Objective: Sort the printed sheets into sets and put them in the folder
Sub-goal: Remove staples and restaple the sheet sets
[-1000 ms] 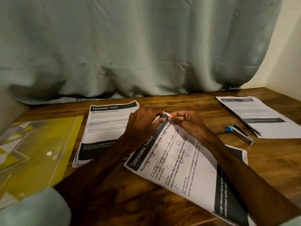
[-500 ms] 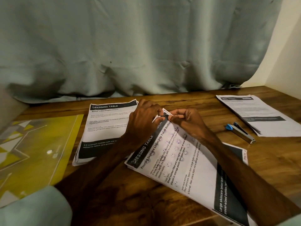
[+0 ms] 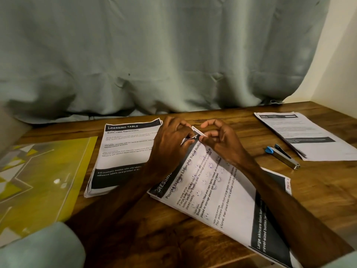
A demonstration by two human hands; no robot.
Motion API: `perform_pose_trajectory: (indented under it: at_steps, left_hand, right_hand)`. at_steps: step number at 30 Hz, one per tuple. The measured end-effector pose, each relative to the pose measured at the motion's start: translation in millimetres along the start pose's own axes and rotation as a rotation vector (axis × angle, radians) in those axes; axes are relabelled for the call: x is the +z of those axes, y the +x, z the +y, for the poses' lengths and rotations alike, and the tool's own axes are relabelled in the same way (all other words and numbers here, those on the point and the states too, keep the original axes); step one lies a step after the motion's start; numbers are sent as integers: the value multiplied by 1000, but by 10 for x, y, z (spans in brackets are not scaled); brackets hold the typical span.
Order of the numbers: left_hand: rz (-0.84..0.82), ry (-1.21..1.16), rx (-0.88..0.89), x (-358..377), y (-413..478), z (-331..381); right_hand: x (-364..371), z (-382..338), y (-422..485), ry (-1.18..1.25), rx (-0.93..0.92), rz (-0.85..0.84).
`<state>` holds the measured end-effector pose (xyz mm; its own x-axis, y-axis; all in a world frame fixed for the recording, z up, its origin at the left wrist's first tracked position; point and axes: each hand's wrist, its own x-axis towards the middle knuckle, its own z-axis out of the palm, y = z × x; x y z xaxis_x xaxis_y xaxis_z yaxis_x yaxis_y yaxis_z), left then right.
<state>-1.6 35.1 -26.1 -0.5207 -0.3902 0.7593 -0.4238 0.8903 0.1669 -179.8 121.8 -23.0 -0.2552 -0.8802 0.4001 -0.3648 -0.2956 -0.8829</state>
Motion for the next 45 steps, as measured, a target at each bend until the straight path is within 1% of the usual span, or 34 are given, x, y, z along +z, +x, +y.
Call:
perform_pose_trajectory:
  at_steps: [6,12,13,16,19,24,28,33,39,42,45]
  left_hand:
    - [-54,-69,-36,-56,-17,6]
    - [-49,-94,-6,-97,12,2]
    - [-34,-114,-17,-100,22,9]
    - [10,-262,-129,-125,75,9]
    - [-29,-331,-148,-137,121,-52]
    - [-131,-239,-106,-150,131,-103]
    - [-81,-129,-56,-179,93,-56]
    - [-49,-96,-49,-211,87,-22]
    - [-89,-83,-59,-147,103,-44]
    - [-106,-183,-111,-124,151,-67]
    - [-180,-389,-160,-154,216,-112]
  right_hand:
    - [6,28,-10,-142,-148,-10]
    - [-4,68,7,-158,-175,-2]
    - [-7,72,6,-163,-179,1]
    - [-13,70,4,-172,-179,-2]
    - [-20,71,5,-173,-197,-26]
    - [-39,75,10,-179,-201,-51]
    - [-35,87,10,-177,-193,-44]
    - [-29,55,-7,-152,-181,-26]
    - [-18,53,-13,-126,-172,-23]
    - [-17,48,-11,-117,-164,-10]
    - [-19,44,-18,-126,-166,-5]
